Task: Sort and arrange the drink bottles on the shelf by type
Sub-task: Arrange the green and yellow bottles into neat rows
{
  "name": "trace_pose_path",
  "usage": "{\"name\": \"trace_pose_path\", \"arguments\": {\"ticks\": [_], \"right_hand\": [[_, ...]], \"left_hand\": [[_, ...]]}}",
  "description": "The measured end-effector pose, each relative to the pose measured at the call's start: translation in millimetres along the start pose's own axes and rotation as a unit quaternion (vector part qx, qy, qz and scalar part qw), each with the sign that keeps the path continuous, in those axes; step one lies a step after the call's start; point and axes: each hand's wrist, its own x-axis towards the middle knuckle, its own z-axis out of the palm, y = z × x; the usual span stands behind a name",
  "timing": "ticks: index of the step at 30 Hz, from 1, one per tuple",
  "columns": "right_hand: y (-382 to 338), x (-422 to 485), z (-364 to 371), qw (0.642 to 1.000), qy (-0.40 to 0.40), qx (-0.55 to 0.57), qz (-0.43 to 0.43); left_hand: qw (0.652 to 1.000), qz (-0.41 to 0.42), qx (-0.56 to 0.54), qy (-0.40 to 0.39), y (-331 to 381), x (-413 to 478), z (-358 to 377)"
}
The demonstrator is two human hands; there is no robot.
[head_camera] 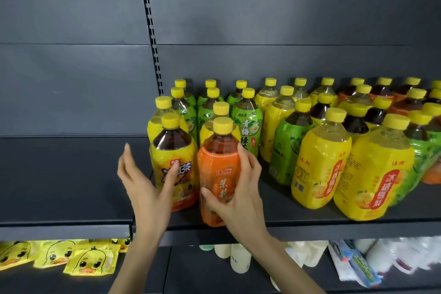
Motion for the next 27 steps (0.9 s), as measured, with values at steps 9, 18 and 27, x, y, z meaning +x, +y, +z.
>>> {"name": "trace_pose_path", "arguments": {"ticks": [9, 18, 27], "right_hand": [[15.0, 3.5, -26.3, 0.999, -0.028, 0.015, 0.019], [29.9, 5.7, -24.3, 0.997, 0.012, 0.038, 0.068], [23.9, 2.2, -12.6, 0.994, 0.053, 0.003, 0.091]], "left_hand": [[0.997, -0.015, -0.005, -0.074, -10.0, -8.1, 7.8], [0.988, -0.058, 0.025, -0.139, -26.8, 2.9, 6.3], [0.974, -0.086, -0.056, -0.202, -24.5, -9.4, 12.1]]}}
